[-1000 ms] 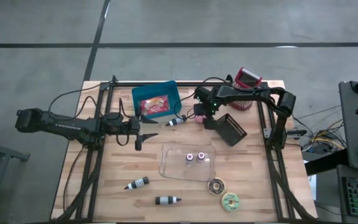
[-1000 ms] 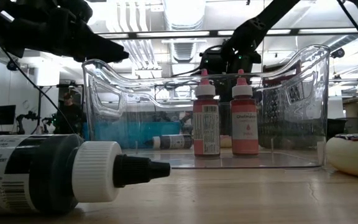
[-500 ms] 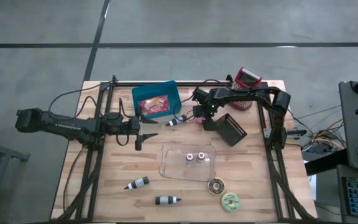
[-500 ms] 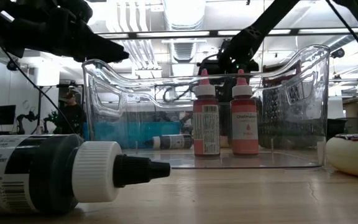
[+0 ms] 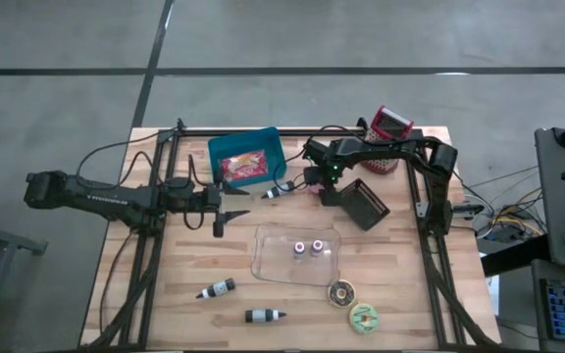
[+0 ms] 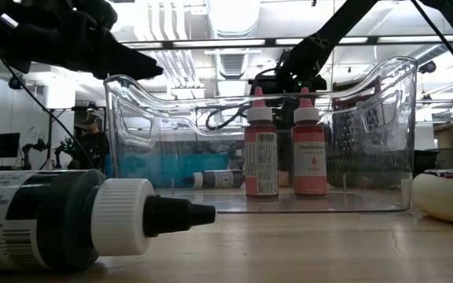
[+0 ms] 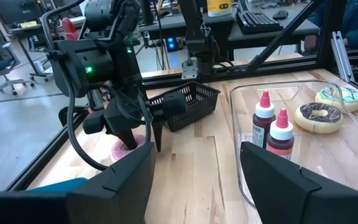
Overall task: Pick & Place Food Item
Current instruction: Put the pink donut into the black bin
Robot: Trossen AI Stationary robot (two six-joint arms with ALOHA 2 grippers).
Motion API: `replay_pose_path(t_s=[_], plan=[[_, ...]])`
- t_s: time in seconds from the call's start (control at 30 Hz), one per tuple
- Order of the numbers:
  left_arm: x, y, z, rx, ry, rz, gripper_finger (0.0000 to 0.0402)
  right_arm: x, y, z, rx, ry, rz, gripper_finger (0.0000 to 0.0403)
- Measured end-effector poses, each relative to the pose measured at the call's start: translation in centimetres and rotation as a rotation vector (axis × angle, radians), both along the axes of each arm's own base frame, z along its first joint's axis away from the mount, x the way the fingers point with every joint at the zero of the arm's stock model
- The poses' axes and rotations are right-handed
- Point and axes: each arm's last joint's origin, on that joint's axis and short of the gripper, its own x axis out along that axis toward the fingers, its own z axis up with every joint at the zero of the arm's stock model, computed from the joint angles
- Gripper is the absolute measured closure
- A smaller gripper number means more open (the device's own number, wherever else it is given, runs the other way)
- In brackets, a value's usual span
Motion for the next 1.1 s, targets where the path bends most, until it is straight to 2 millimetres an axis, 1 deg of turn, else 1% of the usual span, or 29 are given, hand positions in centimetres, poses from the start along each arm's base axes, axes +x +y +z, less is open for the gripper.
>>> replay_pose_path(t_s=[0.2,0.3,0.37,0.47,0.67,0.7,0.73,1.0,1.1], plan=[[0.00,0.00,0.00,0.000,0.000,0.000,0.0163,0.01,-0.01,-0.01,-0.002,-0.004,-0.003,0.0186],[0.00,0.00,0.00,0.000,0.000,0.000,0.0163,0.03,-0.02,-0.01,-0.005,-0.005,-0.003,0.0199],[0.00,0.00,0.00,0.000,0.000,0.000,0.0163,0.05,-0.05,0.00,-0.006,-0.008,-0.004,0.0215],[0.00,0.00,0.00,0.000,0.000,0.000,0.0163,0.07,-0.06,0.00,-0.008,-0.009,-0.003,0.0253],[0.00,-0.01,0.00,0.001,0.000,-0.001,0.0163,0.03,-0.04,-0.04,-0.008,-0.008,0.002,0.0359],[0.00,-0.01,0.00,0.000,0.000,0.000,0.0163,0.01,-0.03,-0.05,-0.008,-0.008,0.004,0.0375],[0.00,-0.01,0.00,0.001,0.000,-0.001,0.0163,0.01,-0.03,-0.05,-0.009,-0.009,0.007,0.0382],[0.00,-0.01,0.00,0.001,0.000,-0.001,0.0163,-0.01,-0.02,0.05,-0.007,-0.011,-0.003,0.0390],[0.00,-0.01,0.00,0.001,0.000,-0.001,0.0163,-0.02,0.12,0.47,-0.009,-0.024,-0.001,0.0390]])
